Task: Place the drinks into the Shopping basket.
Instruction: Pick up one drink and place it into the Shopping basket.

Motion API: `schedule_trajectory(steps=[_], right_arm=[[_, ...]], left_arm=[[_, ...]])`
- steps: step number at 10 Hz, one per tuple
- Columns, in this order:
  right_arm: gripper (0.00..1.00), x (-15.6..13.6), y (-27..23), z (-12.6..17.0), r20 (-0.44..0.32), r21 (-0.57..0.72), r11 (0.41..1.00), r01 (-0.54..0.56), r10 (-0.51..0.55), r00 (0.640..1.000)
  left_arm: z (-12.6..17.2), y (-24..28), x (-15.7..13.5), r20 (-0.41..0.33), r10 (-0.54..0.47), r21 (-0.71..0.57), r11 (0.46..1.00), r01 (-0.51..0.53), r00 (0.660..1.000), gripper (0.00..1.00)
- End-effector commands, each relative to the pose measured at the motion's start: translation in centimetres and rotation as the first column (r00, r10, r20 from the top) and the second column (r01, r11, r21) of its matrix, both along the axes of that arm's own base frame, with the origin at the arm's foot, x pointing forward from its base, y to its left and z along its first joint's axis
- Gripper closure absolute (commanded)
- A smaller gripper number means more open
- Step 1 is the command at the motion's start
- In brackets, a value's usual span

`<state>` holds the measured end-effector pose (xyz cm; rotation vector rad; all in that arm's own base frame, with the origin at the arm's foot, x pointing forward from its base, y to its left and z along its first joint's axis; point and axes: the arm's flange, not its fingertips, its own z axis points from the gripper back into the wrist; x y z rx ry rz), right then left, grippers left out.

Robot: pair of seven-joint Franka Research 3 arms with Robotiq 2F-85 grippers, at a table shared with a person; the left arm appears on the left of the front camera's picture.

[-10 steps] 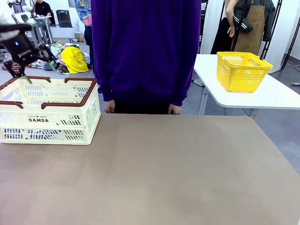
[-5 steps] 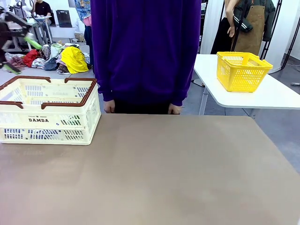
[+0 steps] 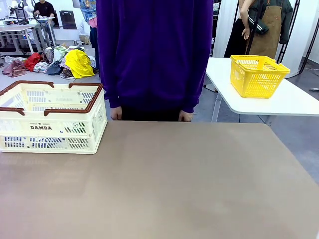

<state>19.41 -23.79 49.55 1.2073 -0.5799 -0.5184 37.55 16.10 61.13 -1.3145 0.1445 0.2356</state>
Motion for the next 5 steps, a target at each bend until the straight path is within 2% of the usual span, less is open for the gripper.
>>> schedule_trajectory(steps=[1,2,3,4,5], right_arm=[[0.00,0.2,-0.1,0.2,0.039,0.003,1.000,-0.002,0.002,0.999],[0.00,0.2,-0.1,0.2,0.039,0.003,1.000,-0.002,0.002,0.999],[0.00,0.2,-0.1,0.2,0.039,0.003,1.000,-0.002,0.002,0.999],[0.00,0.2,-0.1,0.2,0.039,0.003,1.000,-0.002,0.002,0.999],[0.00,0.2,-0.1,0.2,0.039,0.003,1.000,-0.002,0.002,0.999]], left_arm=[[-0.7,3.5,2.2,-0.040,0.003,-0.165,0.986,-0.010,0.999,0.00],[-2.2,3.9,2.6,-0.018,0.031,-0.180,0.983,-0.034,0.999,0.00],[-3.9,4.2,2.6,0.084,0.030,-0.159,0.987,-0.016,0.996,0.00],[-5.3,4.3,2.8,0.206,-0.023,-0.138,0.989,0.052,0.978,0.00],[-3.7,4.8,2.3,0.000,0.050,-0.156,0.987,-0.049,0.999,0.00]])
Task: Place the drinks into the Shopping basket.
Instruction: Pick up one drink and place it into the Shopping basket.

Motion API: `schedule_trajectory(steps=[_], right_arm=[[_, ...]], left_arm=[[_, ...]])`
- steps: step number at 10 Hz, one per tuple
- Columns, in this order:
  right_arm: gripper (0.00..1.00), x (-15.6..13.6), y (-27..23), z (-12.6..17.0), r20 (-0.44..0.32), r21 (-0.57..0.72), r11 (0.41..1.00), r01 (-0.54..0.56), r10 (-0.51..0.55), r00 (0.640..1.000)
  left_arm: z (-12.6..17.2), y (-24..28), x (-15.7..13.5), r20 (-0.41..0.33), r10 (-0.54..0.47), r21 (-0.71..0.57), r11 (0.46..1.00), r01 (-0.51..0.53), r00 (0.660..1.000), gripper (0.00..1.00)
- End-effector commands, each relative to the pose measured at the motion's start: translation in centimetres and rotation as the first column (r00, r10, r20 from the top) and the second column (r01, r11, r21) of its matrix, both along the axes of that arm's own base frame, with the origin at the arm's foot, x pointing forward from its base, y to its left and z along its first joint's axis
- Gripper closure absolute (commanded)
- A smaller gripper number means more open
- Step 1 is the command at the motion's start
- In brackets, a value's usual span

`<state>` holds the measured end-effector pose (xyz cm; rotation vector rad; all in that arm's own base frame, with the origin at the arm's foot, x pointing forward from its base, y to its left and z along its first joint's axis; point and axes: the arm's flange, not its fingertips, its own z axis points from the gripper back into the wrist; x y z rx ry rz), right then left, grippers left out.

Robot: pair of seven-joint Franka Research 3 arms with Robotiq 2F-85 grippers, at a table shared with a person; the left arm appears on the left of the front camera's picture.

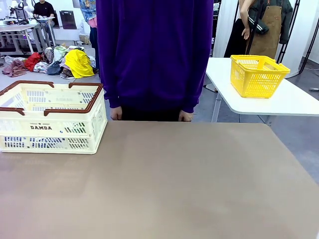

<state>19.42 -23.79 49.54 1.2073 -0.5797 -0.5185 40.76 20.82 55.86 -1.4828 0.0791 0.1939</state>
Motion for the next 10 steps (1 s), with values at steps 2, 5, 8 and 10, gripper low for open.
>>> schedule_trajectory(steps=[2,5,8,10], right_arm=[[0.00,0.24,-0.15,0.16,0.039,0.003,1.000,-0.002,0.002,0.999],[0.00,0.24,-0.15,0.16,0.039,0.003,1.000,-0.002,0.002,0.999],[0.00,0.24,-0.15,0.16,0.039,0.003,1.000,-0.002,0.002,0.999],[0.00,0.24,-0.15,0.16,0.039,0.003,1.000,-0.002,0.002,0.999]], left_arm=[[1.60,0.12,-0.95,-0.079,0.019,0.002,1.000,-0.019,0.997,0.00],[1.60,0.12,-0.95,-0.079,0.019,0.002,1.000,-0.019,0.997,0.00],[1.60,0.12,-0.95,-0.079,0.019,0.002,1.000,-0.019,0.997,0.00],[1.60,0.12,-0.95,-0.079,0.019,0.002,1.000,-0.019,0.997,0.00]])
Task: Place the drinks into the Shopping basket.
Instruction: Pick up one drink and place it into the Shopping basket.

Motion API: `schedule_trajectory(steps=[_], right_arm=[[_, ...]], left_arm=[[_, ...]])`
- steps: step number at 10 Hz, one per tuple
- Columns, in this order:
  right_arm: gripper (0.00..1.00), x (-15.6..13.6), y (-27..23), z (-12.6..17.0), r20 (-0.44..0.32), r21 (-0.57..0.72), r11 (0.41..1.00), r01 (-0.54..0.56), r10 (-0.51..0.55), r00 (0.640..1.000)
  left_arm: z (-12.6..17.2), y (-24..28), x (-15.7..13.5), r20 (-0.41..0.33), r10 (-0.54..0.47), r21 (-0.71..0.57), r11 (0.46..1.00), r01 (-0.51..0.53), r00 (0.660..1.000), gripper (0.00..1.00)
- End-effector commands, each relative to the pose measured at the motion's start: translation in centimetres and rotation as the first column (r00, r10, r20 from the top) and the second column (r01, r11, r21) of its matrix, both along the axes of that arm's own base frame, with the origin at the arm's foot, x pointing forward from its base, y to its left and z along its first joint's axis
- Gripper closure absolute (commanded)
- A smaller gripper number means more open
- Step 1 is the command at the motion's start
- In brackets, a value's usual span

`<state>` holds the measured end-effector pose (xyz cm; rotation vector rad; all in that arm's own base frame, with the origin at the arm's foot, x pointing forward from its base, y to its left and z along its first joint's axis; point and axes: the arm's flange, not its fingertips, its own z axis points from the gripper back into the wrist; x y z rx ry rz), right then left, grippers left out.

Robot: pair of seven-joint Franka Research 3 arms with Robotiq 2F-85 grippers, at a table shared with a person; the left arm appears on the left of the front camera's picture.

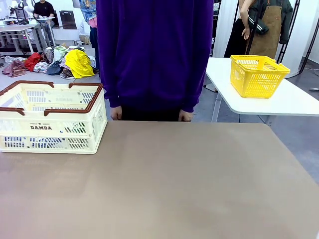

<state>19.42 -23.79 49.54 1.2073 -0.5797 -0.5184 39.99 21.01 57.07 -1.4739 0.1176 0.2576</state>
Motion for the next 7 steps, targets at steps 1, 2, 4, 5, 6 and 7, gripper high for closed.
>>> schedule_trajectory(steps=[1,2,4,5,6,7], right_arm=[[0.00,0.24,-0.15,0.17,0.039,0.003,1.000,-0.002,0.002,0.999],[0.00,0.24,-0.15,0.17,0.039,0.003,1.000,-0.002,0.002,0.999],[0.00,0.24,-0.15,0.17,0.039,0.003,1.000,-0.002,0.002,0.999],[0.00,0.24,-0.15,0.17,0.039,0.003,1.000,-0.002,0.002,0.999],[0.00,0.24,-0.15,0.17,0.039,0.003,1.000,-0.002,0.002,0.999],[0.00,0.24,-0.15,0.17,0.039,0.003,1.000,-0.002,0.002,0.999]], left_arm=[[0.39,-0.07,-0.17,-0.014,0.001,-0.003,1.000,-0.001,1.000,0.00],[0.39,-0.07,-0.17,-0.014,0.001,-0.003,1.000,-0.001,1.000,0.00],[0.39,-0.07,-0.17,-0.014,0.001,-0.003,1.000,-0.001,1.000,0.00],[0.39,-0.07,-0.17,-0.014,0.001,-0.003,1.000,-0.001,1.000,0.00],[0.39,-0.07,-0.17,-0.014,0.001,-0.003,1.000,-0.001,1.000,0.00],[0.39,-0.07,-0.17,-0.014,0.001,-0.003,1.000,-0.001,1.000,0.00]])
